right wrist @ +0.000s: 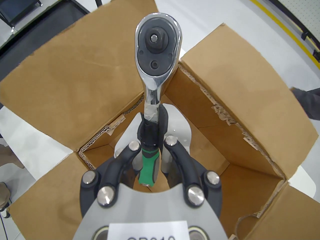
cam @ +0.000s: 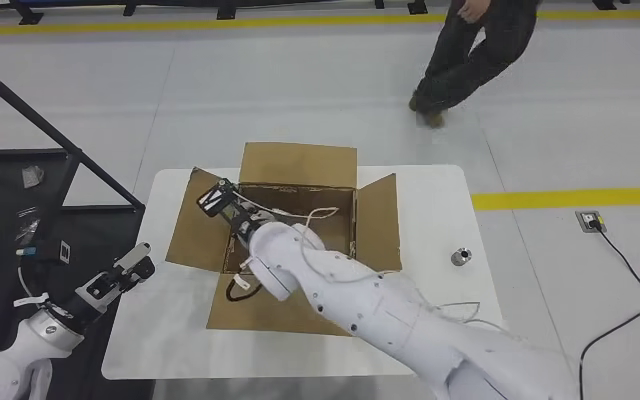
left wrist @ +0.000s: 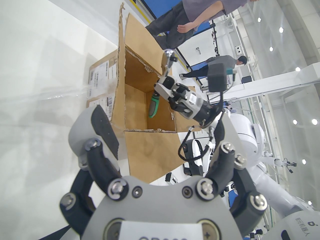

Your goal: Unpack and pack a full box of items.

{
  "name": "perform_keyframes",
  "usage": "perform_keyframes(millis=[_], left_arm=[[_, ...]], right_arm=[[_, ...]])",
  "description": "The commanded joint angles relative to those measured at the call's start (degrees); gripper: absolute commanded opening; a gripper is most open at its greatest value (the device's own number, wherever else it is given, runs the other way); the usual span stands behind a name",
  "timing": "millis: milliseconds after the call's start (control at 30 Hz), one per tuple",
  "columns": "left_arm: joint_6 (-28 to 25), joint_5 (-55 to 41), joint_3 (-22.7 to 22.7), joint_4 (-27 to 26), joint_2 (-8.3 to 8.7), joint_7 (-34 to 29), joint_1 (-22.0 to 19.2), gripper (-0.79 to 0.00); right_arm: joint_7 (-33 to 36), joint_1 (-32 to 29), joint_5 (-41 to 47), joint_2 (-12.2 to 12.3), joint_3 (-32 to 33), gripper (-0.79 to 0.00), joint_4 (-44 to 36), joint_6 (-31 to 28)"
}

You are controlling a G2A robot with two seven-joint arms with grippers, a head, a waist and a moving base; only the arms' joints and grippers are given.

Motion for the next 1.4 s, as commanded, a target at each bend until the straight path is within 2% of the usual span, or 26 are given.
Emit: perform_keyframes(millis=[0, 133, 367, 600, 833, 1067, 1267, 1367], left_arm=[[0.00, 0.00, 0.00, 0.00, 0.00, 0.00, 0.00, 0.000], [0.00, 0.00, 0.00, 0.00, 0.00, 0.00, 0.00, 0.000], [0.00, 0.00, 0.00, 0.00, 0.00, 0.00, 0.00, 0.000], [0.00, 0.00, 0.00, 0.00, 0.00, 0.00, 0.00, 0.000], [0.00, 0.00, 0.00, 0.00, 0.00, 0.00, 0.00, 0.000], [0.00, 0.00, 0.00, 0.00, 0.00, 0.00, 0.00, 0.000], [0.00, 0.00, 0.00, 0.00, 0.00, 0.00, 0.00, 0.000], [0.00, 0.00, 0.00, 0.00, 0.00, 0.00, 0.00, 0.000]], right_arm=[[-0.19, 0.95, 1.51, -2.13, -0.20, -0.785, 5.35, -1.14], [-0.21, 2.34, 1.15, -5.22, -1.15, -0.785, 12.11, -2.33], [-0.28, 2.86, -1.60, -9.30, -2.38, -0.785, 20.68, -0.71], [6.07, 4.24, -1.65, -12.26, -2.29, -0.785, 30.51, -5.58], [3.74, 4.94, 1.37, -13.55, 0.23, -0.785, 38.48, -8.00], [1.53, 3.41, 1.52, -14.08, 1.07, -0.785, 41.97, -8.51], [1.63, 2.30, 1.66, -14.08, 1.69, -0.785, 43.53, -9.78], [4.22, 1.94, 0.89, -14.05, 1.54, -0.785, 44.17, -11.79]])
